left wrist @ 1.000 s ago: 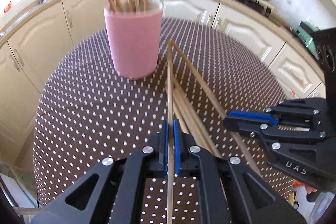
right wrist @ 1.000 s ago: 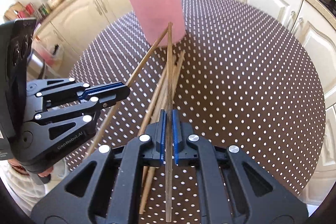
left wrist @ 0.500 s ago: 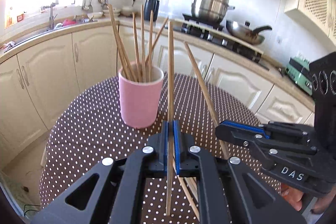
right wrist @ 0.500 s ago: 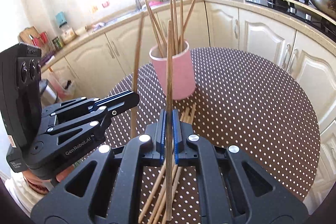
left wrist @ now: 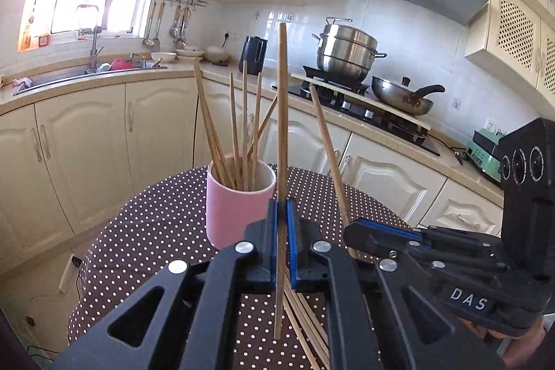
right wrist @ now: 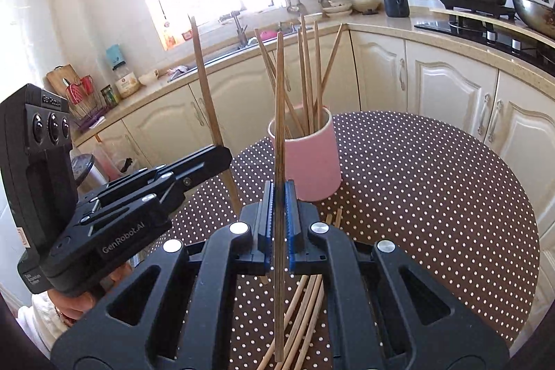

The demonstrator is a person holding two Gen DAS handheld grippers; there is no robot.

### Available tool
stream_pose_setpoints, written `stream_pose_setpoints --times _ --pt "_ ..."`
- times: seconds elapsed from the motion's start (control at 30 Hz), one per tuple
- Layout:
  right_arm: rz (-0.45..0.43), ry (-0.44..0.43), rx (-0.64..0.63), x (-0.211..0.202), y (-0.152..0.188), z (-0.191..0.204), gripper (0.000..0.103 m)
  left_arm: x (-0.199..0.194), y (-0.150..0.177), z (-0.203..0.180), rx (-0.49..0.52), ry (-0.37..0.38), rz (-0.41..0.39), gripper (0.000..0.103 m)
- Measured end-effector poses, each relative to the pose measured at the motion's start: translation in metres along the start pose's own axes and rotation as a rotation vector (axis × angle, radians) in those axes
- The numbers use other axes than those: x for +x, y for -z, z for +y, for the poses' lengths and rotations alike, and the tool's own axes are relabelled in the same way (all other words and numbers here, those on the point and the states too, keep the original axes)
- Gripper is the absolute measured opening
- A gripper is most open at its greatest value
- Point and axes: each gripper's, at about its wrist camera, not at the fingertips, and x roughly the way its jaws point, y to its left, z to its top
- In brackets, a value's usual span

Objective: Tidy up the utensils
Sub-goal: 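Raise the left tool's chopstick over the pink cup while the right tool carries its chopstick there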

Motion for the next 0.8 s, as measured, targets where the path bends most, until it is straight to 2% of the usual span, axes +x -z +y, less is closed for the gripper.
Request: stream_pose_setpoints --times 0.5,0.8 --pt "-0.052 -0.028 0.012 0.002 -0.015 -0.002 0.007 -0.008 -0.018 0.012 -0.030 0.005 -0.108 0.006" --pt "-0.095 -0.049 0.013 0.003 -0.033 -0.002 0.007 -0.011 -0.040 0.020 -0.045 -0.003 -0.172 0.006"
